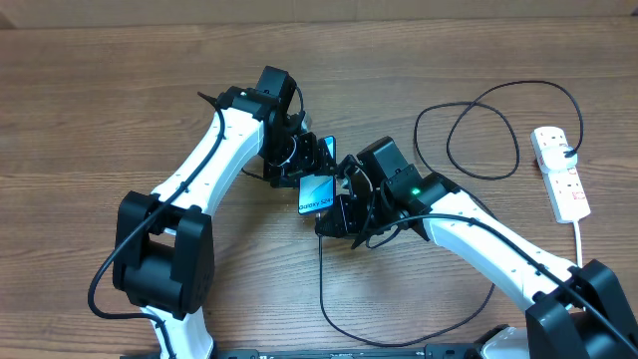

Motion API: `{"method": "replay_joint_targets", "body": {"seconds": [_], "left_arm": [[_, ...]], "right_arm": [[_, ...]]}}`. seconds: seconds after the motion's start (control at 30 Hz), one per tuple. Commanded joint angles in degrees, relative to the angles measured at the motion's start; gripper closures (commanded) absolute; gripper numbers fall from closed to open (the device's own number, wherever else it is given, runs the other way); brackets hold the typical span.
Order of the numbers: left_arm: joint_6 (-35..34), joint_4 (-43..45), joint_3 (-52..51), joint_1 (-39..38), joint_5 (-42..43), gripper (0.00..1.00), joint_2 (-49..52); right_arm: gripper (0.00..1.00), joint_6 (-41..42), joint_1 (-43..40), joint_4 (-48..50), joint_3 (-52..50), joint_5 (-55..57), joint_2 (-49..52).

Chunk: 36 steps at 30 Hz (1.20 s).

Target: Plug charger to phone and switch on socket

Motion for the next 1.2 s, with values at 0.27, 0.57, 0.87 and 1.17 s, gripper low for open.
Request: {"method": "replay_joint_targets", "body": {"seconds": [0.27,0.57,0.87,1.17], "left_arm": [[2.4,1.5,0.1,-0.8,4.5,0.96,-1.7],[3.1,1.9,0.1,-0.7,5.4,0.96,-1.7],[3.1,2.1,0.1,-0.7,5.4,0.96,-1.7],[3.0,2.8,0.1,-0.7,5.4,0.96,-1.7]], "right_arm": [[0.96,1.7,0.2,1.0,0.7,-0.7,-0.3],[0.96,3.1,-0.8,1.7,0.7,-1.6,-0.3],[0.96,3.1,-4.4,-1.6,0.7,-1.7,-0.3],[0.96,3.1,-4.3,-1.3,0.6,-1.8,-0.3]]}}
